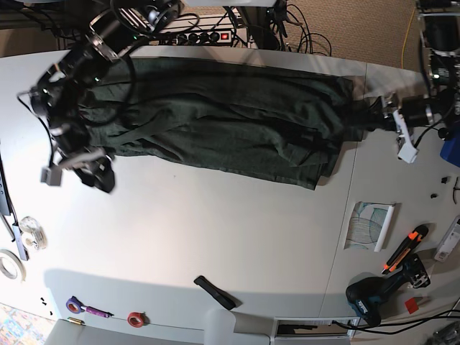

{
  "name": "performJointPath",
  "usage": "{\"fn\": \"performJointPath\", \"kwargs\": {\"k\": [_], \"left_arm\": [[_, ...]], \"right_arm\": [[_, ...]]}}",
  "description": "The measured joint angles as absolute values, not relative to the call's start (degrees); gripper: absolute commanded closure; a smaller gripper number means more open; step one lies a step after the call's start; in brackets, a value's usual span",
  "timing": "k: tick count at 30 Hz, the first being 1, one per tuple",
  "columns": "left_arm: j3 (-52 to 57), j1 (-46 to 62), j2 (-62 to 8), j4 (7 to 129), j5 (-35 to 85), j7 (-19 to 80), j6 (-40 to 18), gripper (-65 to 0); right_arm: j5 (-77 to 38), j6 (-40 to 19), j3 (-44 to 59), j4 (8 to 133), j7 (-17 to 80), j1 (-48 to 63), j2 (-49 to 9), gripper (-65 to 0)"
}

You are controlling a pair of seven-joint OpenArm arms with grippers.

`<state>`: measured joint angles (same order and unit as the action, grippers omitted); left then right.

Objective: Layout the t-shirt on the table in an organized manner, then fold the t-shirt properly
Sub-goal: 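Grasp the shirt end with the left gripper and fold it toward the right gripper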

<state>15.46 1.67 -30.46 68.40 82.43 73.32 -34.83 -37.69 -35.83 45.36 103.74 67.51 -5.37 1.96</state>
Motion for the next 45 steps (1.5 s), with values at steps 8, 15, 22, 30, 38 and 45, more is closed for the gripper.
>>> {"fn": "performJointPath", "kwargs": {"k": [8,15,22,30,38,45], "left_arm": [[15.44,1.08,-28.40,68.64,79.94,70.98,-34.81,-38.7],[9.04,0.45,-28.71,69.04,78.22,65.17,-34.39,-38.7],[3.75,-1.93,-27.66,69.32,75.55,62.26,-34.09,-38.7],[2.63,-2.92,-25.26,69.63,72.27,60.88,-33.01,-38.7],[2.09,-3.42,-25.26,70.19,67.90,62.17,-32.84,-10.1],[2.11,-3.20,-25.56,69.65,70.85,61.69,-36.16,0.0]], "right_arm": [[-39.77,-35.77,51.55,103.74,67.53,1.89,-4.38,-31.1],[-40.62,-35.86,53.63,103.74,67.77,3.46,-5.69,-31.1],[-40.75,-35.94,53.63,103.74,68.69,3.51,-6.24,-31.1],[-40.47,-36.01,56.66,103.74,68.77,3.49,-9.23,-31.1],[-40.42,-36.01,57.25,103.74,68.79,3.51,-9.21,-31.1],[-40.45,-35.99,57.25,103.74,68.79,3.51,-9.21,-31.1]]}}
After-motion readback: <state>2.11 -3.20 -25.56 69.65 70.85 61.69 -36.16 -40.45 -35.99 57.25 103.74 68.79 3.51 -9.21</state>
